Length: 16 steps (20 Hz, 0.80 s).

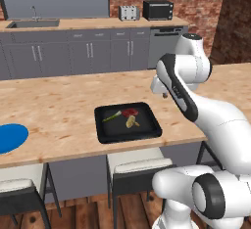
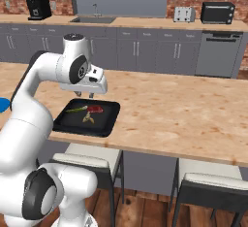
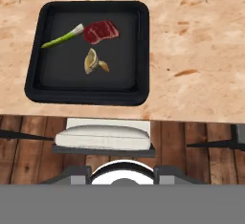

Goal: Create a steak meal by picking up the steak and asparagus from the tray and placing them on the plate. Leave the mushroom on the tray.

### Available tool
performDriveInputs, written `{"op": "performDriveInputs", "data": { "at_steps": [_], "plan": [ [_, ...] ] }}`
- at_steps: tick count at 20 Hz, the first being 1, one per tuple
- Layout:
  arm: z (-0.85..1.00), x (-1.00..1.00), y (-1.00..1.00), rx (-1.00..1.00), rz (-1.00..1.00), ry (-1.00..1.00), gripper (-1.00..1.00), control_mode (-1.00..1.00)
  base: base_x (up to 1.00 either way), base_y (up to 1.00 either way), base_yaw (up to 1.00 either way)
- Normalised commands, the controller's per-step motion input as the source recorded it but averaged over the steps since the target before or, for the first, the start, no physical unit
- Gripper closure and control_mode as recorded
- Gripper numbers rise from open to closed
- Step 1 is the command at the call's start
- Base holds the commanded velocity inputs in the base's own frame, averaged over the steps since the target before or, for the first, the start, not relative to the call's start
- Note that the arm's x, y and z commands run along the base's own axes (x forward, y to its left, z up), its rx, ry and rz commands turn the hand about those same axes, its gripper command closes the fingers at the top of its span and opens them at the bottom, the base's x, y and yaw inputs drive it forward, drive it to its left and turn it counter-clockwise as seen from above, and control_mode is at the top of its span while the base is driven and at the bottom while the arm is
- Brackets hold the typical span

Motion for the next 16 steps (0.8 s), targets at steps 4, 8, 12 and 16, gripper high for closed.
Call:
{"op": "performDriveInputs", "data": {
  "at_steps": [4,8,12,16],
  "plan": [
    [0.00,-0.18,0.00,0.00,0.00,0.00,-1.00,-1.00,0.00,0.00,0.00],
    [-0.03,-0.32,0.00,0.00,0.00,0.00,-1.00,-1.00,0.00,0.00,0.00],
    [-0.05,-0.31,0.00,0.00,0.01,0.00,-1.00,-1.00,0.00,0.00,0.00],
    [-0.12,-0.12,0.18,-0.01,0.01,0.00,-1.00,-1.00,0.00,0.00,0.00]
  ]
}}
